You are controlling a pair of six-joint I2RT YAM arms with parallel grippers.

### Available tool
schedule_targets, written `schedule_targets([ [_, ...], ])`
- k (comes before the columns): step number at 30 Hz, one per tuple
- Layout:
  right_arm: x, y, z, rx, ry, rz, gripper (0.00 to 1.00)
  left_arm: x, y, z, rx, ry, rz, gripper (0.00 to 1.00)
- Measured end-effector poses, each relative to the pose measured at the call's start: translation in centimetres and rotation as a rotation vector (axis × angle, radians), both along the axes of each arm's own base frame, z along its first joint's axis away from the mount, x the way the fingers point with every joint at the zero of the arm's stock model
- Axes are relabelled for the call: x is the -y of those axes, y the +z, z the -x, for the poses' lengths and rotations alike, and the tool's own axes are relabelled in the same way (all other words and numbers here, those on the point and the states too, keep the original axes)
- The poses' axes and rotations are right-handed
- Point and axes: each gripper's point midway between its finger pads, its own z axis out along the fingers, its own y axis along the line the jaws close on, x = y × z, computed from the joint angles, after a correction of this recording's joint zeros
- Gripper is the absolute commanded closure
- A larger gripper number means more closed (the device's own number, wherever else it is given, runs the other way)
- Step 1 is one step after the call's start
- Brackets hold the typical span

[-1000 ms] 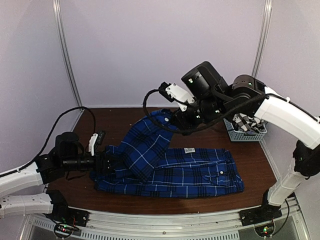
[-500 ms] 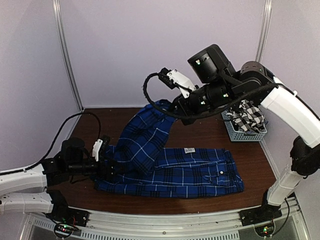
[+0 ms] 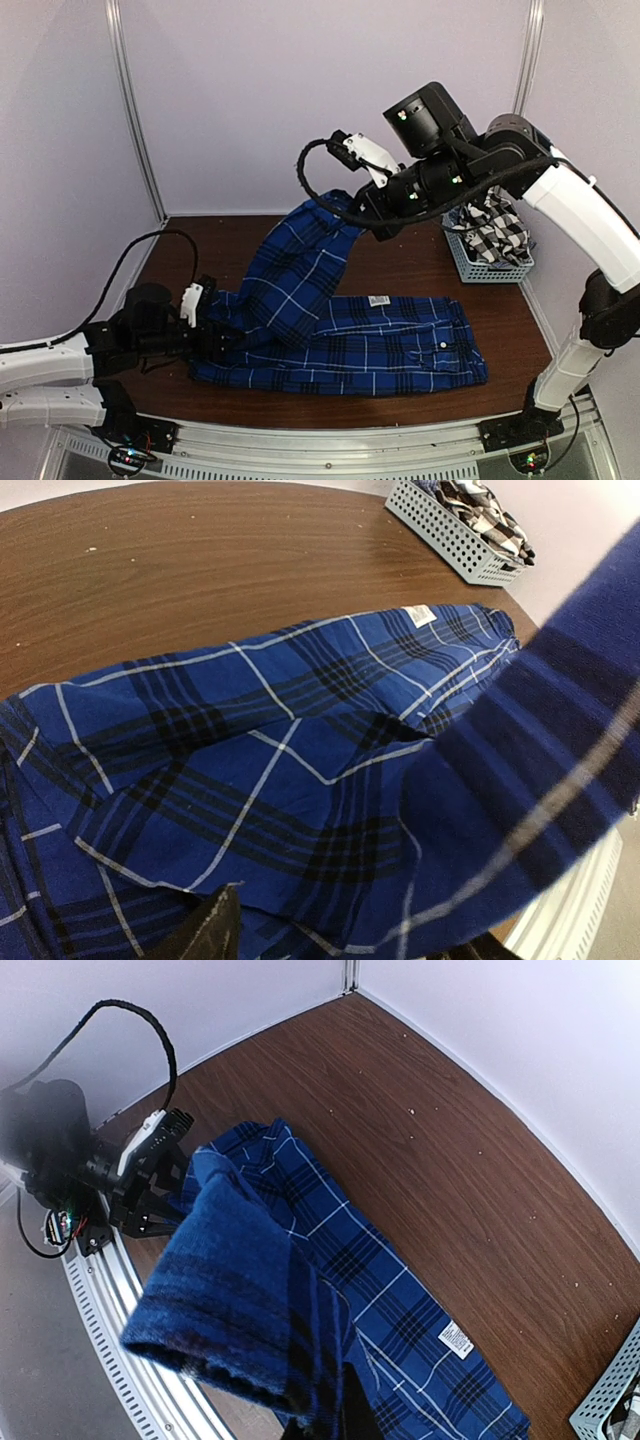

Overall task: Fold and stack the long sleeve shirts
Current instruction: Adjust the sleeve of the rectangle-folded shirt.

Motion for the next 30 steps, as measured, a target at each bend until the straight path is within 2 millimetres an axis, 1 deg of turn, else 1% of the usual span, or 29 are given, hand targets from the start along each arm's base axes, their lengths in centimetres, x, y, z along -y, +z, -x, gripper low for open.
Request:
schedule_targets([
  [7, 0.2, -0.1, -0.3, 0.002, -0.004, 0.006, 1.00, -0.6, -1.4, 0.7, -0.017, 0.005, -0.002, 0.36],
  [10, 0.2, -0.1, -0.3, 0.003, 0.000, 0.008, 1.00, -0.5, -2.0, 0.8, -0.023, -0.007, -0.002, 0.42],
  [12, 0.2, -0.1, -0.3, 0.003, -0.001, 0.008, 1.00, -0.3, -2.3, 0.8, -0.025, -0.016, -0.005, 0.50],
  [17, 0.4, -0.1, -0.5, 0.004, -0.005, 0.009, 1.00, 0.2, -3.3, 0.8, -0.042, -0.038, -0.019, 0.76],
  [20, 0.4, -0.1, -0.5, 0.004, -0.005, 0.010, 1.00, 0.2, -3.6, 0.7, -0.044, -0.036, -0.030, 0.95],
  [21, 0.4, -0.1, -0.5, 0.005, -0.004, 0.010, 1.00, 0.1, -3.5, 0.6, -0.039, -0.031, -0.033, 0.99],
  [22, 0.4, -0.1, -0.5, 0.004, -0.004, 0.011, 1.00, -0.1, -3.3, 0.5, -0.034, -0.020, -0.034, 1.00],
  [24, 0.4, -0.2, -0.4, 0.002, 0.001, 0.012, 1.00, -0.5, -2.8, 0.3, -0.014, 0.003, -0.040, 1.00],
  [30, 0.1, -0.3, 0.1, -0.013, 0.041, 0.008, 1.00, -1.6, 0.5, -0.5, 0.058, 0.073, -0.008, 1.00],
])
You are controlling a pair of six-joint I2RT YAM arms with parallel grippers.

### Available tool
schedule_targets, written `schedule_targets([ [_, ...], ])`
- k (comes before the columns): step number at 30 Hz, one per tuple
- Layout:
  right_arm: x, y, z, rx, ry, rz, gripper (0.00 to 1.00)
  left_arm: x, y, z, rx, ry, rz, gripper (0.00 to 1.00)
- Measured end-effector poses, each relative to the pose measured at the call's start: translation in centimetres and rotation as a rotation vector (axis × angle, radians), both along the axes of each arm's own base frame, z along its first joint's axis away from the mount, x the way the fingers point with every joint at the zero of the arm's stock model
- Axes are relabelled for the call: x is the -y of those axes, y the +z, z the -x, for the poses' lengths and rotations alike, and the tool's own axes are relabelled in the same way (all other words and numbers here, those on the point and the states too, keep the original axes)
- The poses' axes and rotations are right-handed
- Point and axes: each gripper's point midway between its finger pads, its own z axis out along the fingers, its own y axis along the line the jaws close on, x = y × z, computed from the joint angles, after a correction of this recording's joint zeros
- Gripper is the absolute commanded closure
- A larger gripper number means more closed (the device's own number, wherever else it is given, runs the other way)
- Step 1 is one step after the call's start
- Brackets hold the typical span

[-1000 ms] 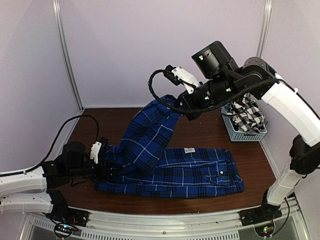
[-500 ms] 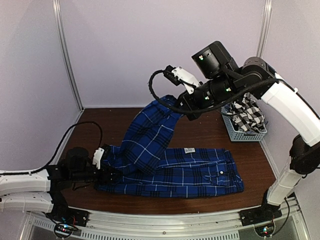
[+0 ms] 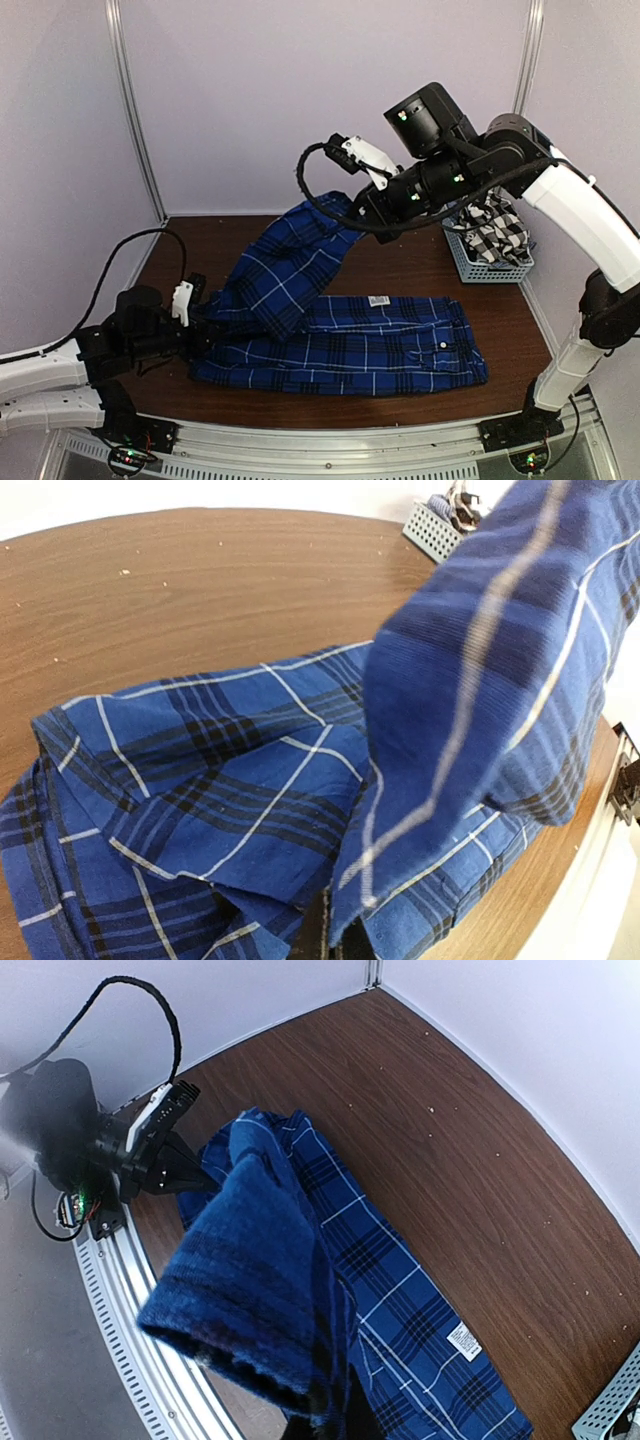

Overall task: Fold and stack the long sleeve shirts
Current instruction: Adjust the sleeve of the rectangle-folded shirt.

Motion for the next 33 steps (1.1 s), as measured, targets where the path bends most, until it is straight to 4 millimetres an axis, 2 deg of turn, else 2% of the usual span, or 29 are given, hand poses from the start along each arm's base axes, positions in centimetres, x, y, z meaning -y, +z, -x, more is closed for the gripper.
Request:
schedule_targets([
  [2, -0.2, 0.0, 0.4, -0.012, 0.022, -0.007, 1.00, 0.0, 0.4, 0.1, 0.005, -0.001, 0.004, 1.00],
  [11, -0.5, 0.3, 1.5, -0.034, 0.085, -0.026, 1.00, 0.7, -0.4, 1.3, -0.028, -0.088, -0.012, 1.00],
  [13, -0.3, 0.7, 2.0, -0.035, 0.099, -0.035, 1.00, 0.8, -0.6, 1.4, -0.033, -0.095, -0.016, 0.97],
  [16, 0.4, 1.3, 2.6, -0.022, 0.118, -0.044, 1.00, 0.7, -1.2, 1.6, -0.039, -0.099, -0.021, 0.87],
  [21, 1.5, 1.4, 4.2, -0.031, 0.166, -0.054, 1.00, -0.2, -2.6, 2.2, -0.036, -0.084, -0.017, 0.58],
  [26, 2.2, 0.8, 6.0, -0.073, 0.228, -0.065, 1.00, -0.8, -2.2, 2.4, 0.008, -0.067, 0.012, 0.34],
  [33, 1.9, -1.0, 7.8, -0.154, 0.296, -0.069, 1.00, -0.7, -1.6, 2.4, 0.031, -0.074, 0.034, 0.23],
])
